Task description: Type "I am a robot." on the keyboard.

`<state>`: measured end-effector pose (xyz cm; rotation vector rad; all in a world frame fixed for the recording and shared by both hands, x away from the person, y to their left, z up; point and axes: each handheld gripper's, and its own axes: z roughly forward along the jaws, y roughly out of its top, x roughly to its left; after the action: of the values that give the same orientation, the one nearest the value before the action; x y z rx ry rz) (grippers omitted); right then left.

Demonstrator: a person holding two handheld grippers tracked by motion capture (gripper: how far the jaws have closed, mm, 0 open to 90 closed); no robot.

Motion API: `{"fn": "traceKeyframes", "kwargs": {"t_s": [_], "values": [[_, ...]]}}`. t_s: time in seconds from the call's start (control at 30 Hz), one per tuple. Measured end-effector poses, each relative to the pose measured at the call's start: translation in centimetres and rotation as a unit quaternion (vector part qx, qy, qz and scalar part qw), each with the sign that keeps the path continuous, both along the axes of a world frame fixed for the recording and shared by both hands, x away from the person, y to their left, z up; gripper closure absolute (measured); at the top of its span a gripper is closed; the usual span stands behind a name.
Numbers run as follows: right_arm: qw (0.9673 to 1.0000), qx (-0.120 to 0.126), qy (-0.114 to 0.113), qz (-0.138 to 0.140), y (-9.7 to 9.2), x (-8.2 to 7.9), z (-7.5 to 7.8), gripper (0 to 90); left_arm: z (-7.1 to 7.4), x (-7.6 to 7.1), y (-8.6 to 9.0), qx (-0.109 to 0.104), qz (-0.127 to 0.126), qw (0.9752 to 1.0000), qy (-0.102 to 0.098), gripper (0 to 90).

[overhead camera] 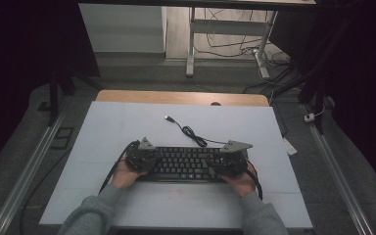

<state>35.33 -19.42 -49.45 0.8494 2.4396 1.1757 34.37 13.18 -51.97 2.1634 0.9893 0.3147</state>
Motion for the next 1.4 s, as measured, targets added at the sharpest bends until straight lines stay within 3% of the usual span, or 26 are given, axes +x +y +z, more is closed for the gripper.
{"fn": "traceKeyframes", "kwargs": {"t_s": [0.1, 0.33, 0.67, 0.8, 1.0, 1.4], "values": [[1.0, -0.001, -0.001, 0.0, 0.0, 0.0, 0.0, 55.6, 0.5, -0.1, 0.4, -0.014, 0.004, 0.9998, -0.01, 84.2], [1.0, -0.002, -0.001, -0.002, -0.1, 0.0, 0.0, 55.3, 1.5, -0.5, 1.4, -0.044, 0.015, 0.9987, -0.021, 62.4], [1.0, 0.004, -0.001, -0.002, -0.2, 0.0, 0.1, 55.1, 2.4, -1.2, 2.8, -0.04, 0.027, 0.9987, -0.017, 35.4], [1.0, 0.005, -0.001, -0.002, -0.2, 0.0, 0.1, 55.0, 2.8, -1.7, 3.5, -0.051, 0.025, 0.9983, -0.01, 31.2], [1.0, 0.004, -0.001, -0.003, -0.3, 0.0, 0.1, 54.9, 3.1, -2.3, 4.4, -0.048, 0.017, 0.9987, 0.0, 27.5], [1.0, 0.002, -0.002, -0.003, -0.3, 0.0, 0.0, 54.5, 2.9, -2.6, 4.9, -0.044, 0.023, 0.9988, 0.0, 25.9]]}}
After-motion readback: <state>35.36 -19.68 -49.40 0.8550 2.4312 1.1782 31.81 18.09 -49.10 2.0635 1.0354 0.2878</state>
